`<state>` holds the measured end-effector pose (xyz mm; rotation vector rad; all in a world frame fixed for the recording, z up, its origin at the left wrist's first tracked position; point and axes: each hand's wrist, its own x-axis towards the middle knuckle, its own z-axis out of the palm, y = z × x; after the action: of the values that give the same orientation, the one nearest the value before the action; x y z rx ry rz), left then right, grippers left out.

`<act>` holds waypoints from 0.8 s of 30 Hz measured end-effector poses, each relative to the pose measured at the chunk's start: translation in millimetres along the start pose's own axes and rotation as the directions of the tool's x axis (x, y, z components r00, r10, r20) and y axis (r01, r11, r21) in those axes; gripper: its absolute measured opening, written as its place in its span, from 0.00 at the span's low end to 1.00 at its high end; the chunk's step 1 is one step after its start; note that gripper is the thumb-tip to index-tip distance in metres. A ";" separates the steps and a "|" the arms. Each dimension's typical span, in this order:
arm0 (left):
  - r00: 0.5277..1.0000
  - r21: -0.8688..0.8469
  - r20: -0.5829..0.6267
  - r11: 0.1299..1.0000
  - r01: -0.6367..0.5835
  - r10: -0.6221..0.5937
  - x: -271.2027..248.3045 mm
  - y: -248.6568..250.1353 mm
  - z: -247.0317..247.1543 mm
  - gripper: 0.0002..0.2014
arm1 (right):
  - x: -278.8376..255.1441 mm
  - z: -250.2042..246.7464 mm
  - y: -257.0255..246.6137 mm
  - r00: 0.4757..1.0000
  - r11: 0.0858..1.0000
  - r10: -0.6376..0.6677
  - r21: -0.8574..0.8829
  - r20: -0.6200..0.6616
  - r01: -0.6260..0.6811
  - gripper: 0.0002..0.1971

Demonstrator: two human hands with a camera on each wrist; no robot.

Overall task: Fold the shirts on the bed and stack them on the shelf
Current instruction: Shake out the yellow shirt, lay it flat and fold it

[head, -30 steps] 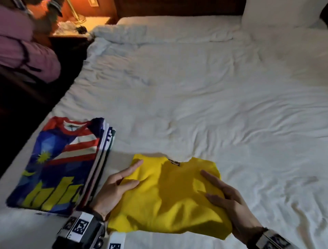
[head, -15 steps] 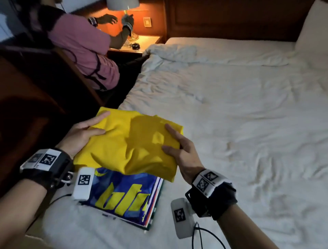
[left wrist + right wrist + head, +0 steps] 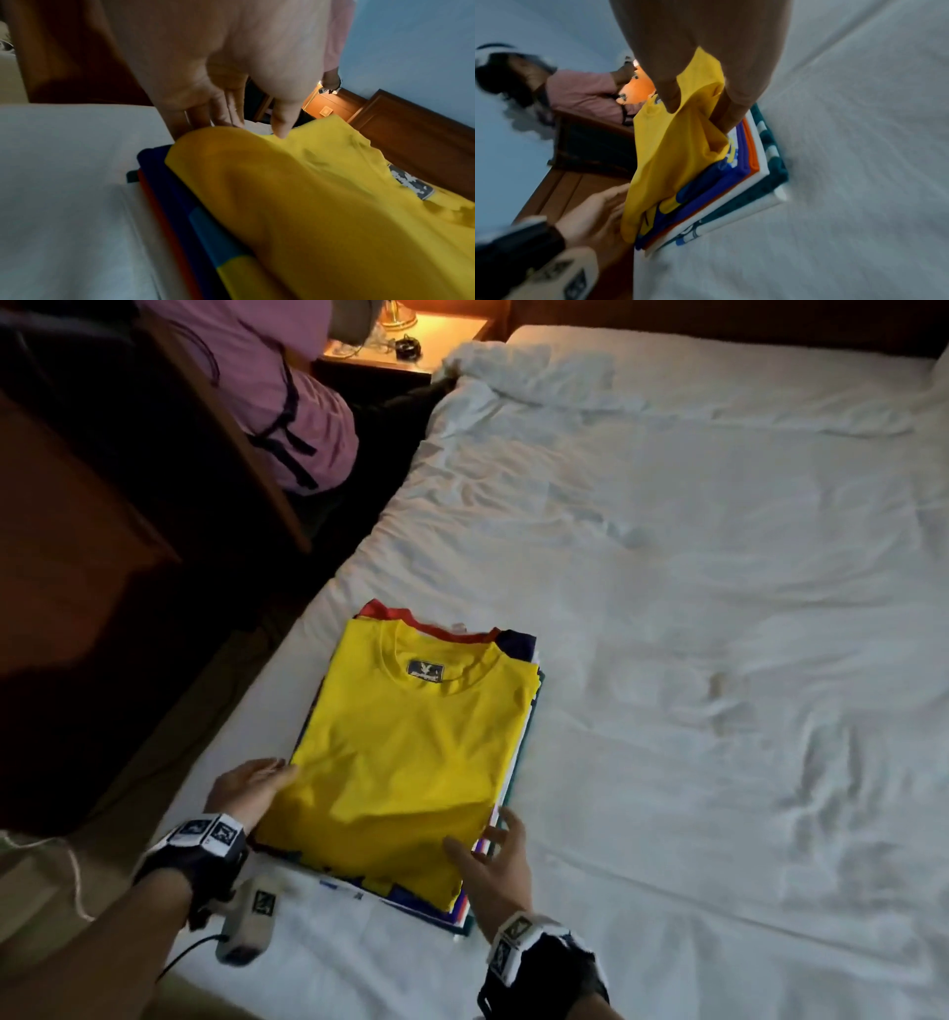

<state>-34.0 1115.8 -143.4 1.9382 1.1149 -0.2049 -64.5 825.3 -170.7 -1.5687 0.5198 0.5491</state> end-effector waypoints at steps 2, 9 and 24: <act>0.999 0.050 0.010 0.998 0.038 -0.038 2.1 -2.7 1.2 0.23 | 0.9 0.4 5.8 0.998 0.998 0.057 0.040 -0.006 -0.056 0.28; 0.999 0.158 -0.013 0.987 0.038 -0.037 2.9 13.8 -4.8 0.06 | 8.5 10.1 -1.6 0.986 0.991 0.124 -0.071 0.115 -0.116 0.07; 0.998 -0.063 0.021 0.996 0.060 -0.059 47.8 123.3 35.1 0.27 | 97.8 -15.6 -91.0 0.964 0.965 0.263 0.025 -0.020 -0.263 0.32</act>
<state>97.8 1091.7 -115.5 1.8454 1.1538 -0.2173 69.2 815.3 -160.3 -1.4954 0.7560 0.7250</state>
